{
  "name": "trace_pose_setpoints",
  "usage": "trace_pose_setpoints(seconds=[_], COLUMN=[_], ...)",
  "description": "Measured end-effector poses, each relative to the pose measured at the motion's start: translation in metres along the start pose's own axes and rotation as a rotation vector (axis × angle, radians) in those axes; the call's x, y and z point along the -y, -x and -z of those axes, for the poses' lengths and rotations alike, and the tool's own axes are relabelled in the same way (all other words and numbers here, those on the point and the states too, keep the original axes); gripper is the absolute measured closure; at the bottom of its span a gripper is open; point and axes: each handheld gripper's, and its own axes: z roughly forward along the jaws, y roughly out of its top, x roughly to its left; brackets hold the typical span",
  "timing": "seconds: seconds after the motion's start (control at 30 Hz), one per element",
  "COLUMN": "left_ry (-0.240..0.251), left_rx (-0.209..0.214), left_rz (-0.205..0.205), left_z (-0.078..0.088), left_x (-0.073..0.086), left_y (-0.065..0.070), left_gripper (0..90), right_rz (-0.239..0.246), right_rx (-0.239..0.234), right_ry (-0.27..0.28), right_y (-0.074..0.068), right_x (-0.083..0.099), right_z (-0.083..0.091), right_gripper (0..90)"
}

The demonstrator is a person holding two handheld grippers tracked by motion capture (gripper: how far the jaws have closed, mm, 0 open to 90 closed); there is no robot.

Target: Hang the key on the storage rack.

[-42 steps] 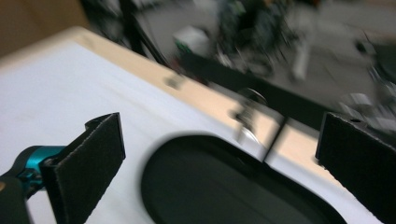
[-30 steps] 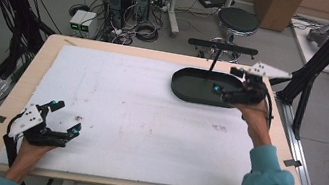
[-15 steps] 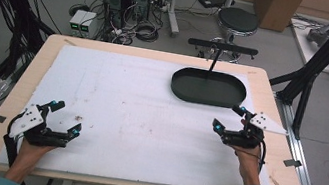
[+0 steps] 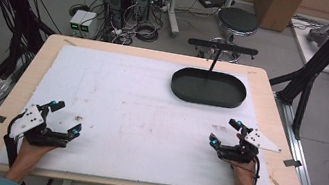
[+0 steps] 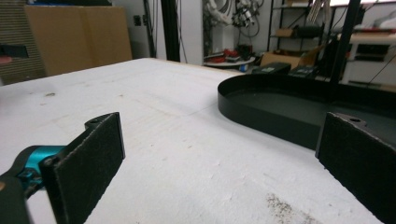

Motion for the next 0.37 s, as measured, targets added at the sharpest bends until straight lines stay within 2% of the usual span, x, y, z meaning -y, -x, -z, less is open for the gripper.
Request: trace_pose_setpoints(seconds=[0.1,0.2,0.37], left_ry=[0.011,0.009,0.013], left_rx=[-0.001,-0.002,-0.004], left_rz=[0.005,0.005,-0.001], left_z=[0.0008,0.0006,0.0007], left_x=[0.0004,0.0004,0.0004], left_y=[-0.0002,0.0001,0.0008], left_gripper=[1.7,1.7,1.7], right_rz=[0.005,0.018,0.029], right_rx=[-0.009,0.007,0.012], right_ry=[-0.003,0.024,0.013], right_y=[-0.0005,-0.001,-0.0033], right_x=[0.0004,0.0013,0.0013], right_z=[0.0,0.0017,0.0012], right_gripper=[0.5,0.5,0.5])
